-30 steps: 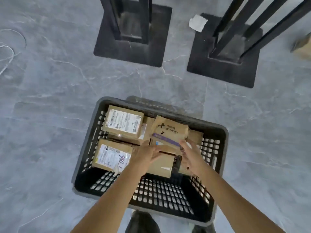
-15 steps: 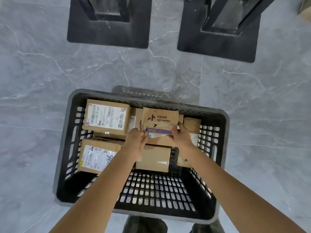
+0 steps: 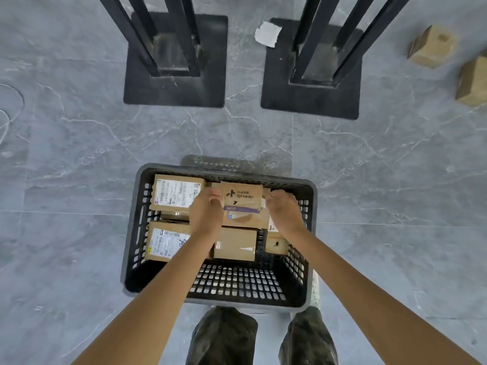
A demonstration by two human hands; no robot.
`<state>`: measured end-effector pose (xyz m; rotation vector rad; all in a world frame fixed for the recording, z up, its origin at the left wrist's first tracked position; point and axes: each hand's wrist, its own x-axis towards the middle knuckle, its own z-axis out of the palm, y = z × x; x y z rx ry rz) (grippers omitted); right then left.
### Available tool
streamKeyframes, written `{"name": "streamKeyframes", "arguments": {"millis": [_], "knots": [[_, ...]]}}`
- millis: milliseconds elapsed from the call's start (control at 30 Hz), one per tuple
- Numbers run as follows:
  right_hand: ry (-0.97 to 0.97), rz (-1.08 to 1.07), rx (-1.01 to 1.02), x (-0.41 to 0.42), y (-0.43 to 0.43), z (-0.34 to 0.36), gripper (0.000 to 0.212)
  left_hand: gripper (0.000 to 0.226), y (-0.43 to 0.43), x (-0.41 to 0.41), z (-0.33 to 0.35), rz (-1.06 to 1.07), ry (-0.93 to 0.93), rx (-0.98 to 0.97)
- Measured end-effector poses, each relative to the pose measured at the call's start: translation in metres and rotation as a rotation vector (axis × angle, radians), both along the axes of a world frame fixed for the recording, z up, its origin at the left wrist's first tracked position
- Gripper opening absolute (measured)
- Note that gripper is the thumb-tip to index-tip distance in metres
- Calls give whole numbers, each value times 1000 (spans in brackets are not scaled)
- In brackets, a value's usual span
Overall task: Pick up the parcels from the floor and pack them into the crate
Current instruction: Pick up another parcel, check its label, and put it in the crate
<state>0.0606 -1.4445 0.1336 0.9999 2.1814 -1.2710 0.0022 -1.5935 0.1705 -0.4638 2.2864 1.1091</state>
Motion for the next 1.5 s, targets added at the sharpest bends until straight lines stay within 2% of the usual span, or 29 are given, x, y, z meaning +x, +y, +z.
{"name": "streamKeyframes", "arguments": {"millis": [200,433,567,700,900,1067,1267,1500], "knots": [[184,97,-48,-35,22,188,30,25,23,-31,172,-150,245,135],[451,135,30,-76,67,420,29,23,76,-75,399,-280,579,220],[591,134,91,-67,91,536,30,23,112,-75,510,-345,731,278],[744,76,189,-31,116,625,28,25,146,-52,595,-506,849,324],[822,29,398,55,159,701,27,29,194,-17,690,-713,994,428],[839,-208,477,125,211,758,24,29,238,14,738,-832,1047,518],[864,-362,601,212,279,791,22,30,299,58,758,-930,1072,596],[822,-466,642,291,387,783,23,29,407,111,743,-1021,1051,589]]}}
